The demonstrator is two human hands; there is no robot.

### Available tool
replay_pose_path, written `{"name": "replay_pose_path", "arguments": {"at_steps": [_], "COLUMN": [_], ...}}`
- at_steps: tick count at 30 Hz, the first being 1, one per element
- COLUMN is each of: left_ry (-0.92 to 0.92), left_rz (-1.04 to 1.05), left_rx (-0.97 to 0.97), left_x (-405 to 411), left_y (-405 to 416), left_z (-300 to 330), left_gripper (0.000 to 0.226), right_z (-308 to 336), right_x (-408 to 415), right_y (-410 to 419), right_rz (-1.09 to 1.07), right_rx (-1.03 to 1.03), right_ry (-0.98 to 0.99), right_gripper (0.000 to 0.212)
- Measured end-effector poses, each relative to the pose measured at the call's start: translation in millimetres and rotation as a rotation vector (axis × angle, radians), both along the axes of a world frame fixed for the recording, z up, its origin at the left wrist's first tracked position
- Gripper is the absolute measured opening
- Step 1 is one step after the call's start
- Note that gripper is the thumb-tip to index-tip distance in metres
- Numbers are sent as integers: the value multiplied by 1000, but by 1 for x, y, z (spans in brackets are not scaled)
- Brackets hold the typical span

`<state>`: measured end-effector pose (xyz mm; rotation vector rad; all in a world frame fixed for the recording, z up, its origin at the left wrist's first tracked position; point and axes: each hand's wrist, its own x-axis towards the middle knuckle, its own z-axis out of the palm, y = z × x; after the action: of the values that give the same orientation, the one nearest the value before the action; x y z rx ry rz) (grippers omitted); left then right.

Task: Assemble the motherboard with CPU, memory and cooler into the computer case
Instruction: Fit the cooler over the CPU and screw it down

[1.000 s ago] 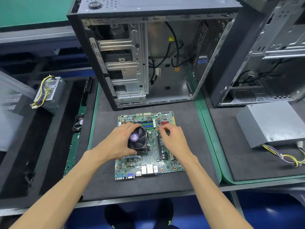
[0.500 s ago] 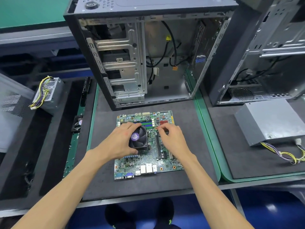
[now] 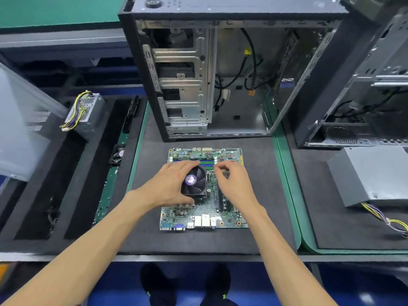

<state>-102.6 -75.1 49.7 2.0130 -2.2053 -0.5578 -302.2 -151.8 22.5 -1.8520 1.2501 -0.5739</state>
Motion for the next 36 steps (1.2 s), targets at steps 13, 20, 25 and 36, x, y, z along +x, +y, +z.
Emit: {"name": "replay_pose_path", "arguments": {"at_steps": [13, 20, 25, 36], "left_ry": [184, 210, 262, 238], "left_rz": [367, 821, 1110, 1567], "left_rx": [-175, -236, -250, -241], "left_x": [59, 131, 179, 234], "left_y": [106, 259, 389, 644], "left_z": [49, 49, 46, 33], "left_gripper": [53, 36, 30, 28], "right_z": [61, 73, 75, 54], "right_x": [108, 221, 298, 422], "right_y": [56, 174, 288, 522], "right_rz": [272, 539, 748, 1143], "right_rx": [-216, -202, -192, -141], "right_ry": [-212, -218, -213, -153], "right_gripper": [13, 16, 17, 18]}}
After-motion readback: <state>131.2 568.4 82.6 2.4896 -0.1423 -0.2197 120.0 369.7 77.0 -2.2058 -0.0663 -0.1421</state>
